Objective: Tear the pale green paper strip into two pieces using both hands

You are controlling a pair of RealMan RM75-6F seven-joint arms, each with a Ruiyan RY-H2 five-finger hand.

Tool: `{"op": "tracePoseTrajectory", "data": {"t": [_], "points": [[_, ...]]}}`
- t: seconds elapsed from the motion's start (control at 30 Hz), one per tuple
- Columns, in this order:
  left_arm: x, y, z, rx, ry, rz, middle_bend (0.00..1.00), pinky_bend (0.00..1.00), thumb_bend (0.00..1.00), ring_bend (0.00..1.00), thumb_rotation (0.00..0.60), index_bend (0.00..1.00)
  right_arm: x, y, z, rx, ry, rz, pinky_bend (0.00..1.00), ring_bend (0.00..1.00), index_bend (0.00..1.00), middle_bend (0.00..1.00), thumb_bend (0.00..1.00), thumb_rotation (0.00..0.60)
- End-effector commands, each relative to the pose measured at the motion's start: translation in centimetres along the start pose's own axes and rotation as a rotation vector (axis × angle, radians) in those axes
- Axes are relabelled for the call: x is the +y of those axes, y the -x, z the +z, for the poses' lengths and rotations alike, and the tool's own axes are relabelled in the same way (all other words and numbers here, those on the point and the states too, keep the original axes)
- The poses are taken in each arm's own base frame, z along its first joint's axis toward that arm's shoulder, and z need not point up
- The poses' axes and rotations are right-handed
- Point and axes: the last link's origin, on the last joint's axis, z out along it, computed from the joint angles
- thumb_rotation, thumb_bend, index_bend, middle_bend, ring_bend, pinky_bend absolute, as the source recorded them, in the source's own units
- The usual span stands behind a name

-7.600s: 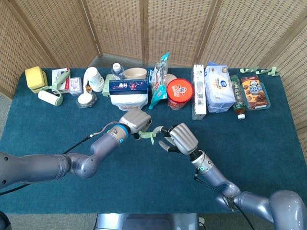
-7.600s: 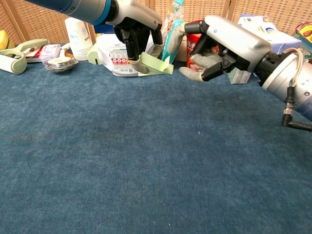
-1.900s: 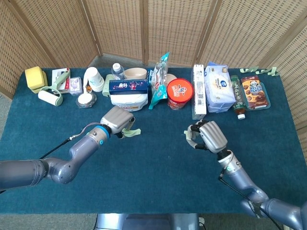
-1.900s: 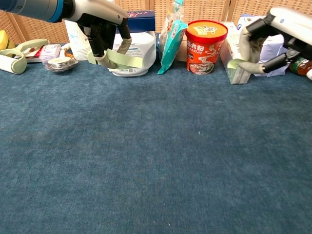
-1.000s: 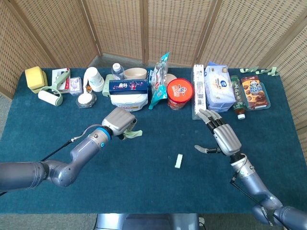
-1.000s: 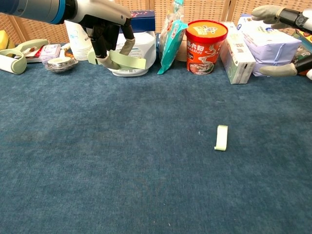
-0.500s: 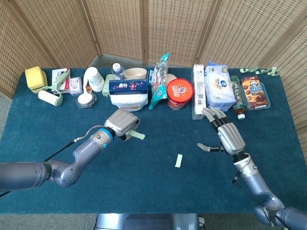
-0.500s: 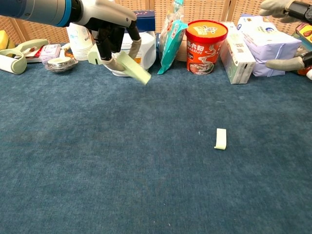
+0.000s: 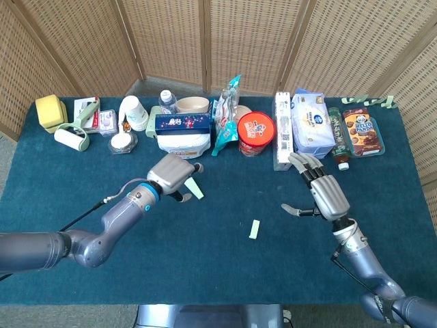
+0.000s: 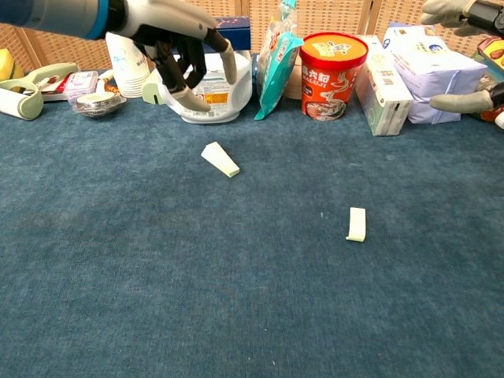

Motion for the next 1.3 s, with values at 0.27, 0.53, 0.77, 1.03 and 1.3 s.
{"op": "tracePoseTrajectory", "data": {"t": [0.27, 0.53, 0.77, 1.03, 1.3], "points": [[-4.2, 0.2, -7.0, 0.113, -0.095, -0.076, 0.47, 0.71, 0.25, 0.46, 0.393, 0.18, 0.5, -0.7, 0.0, -0.003, 0.037, -0.025, 0.01, 0.00, 0.00, 0.02, 0.22, 0.415], [-7.5, 1.6, -13.8, 0.187, -0.199, -0.106, 0.44, 0.64, 0.25, 0.37, 0.373, 0.18, 1.7, -2.0, -1.3, 0.012, 0.120, -0.087, 0.01, 0.00, 0.00, 0.03, 0.22, 0.416], [-9.9, 4.0, -19.9, 0.261, -0.327, -0.154, 0.43, 0.64, 0.25, 0.36, 0.372, 0.18, 2.5, -3.1, -3.6, 0.015, 0.214, -0.181, 0.01, 0.00, 0.00, 0.04, 0.22, 0.415], [-11.4, 7.2, -25.1, 0.308, -0.454, -0.183, 0.43, 0.63, 0.25, 0.36, 0.373, 0.18, 2.5, -4.0, -5.6, 0.014, 0.296, -0.268, 0.01, 0.00, 0.00, 0.06, 0.22, 0.415], [-11.7, 11.1, -30.5, 0.365, -0.576, -0.237, 0.43, 0.62, 0.25, 0.36, 0.373, 0.18, 2.3, -4.7, -8.5, 0.022, 0.403, -0.372, 0.01, 0.00, 0.00, 0.07, 0.22, 0.415]]}}
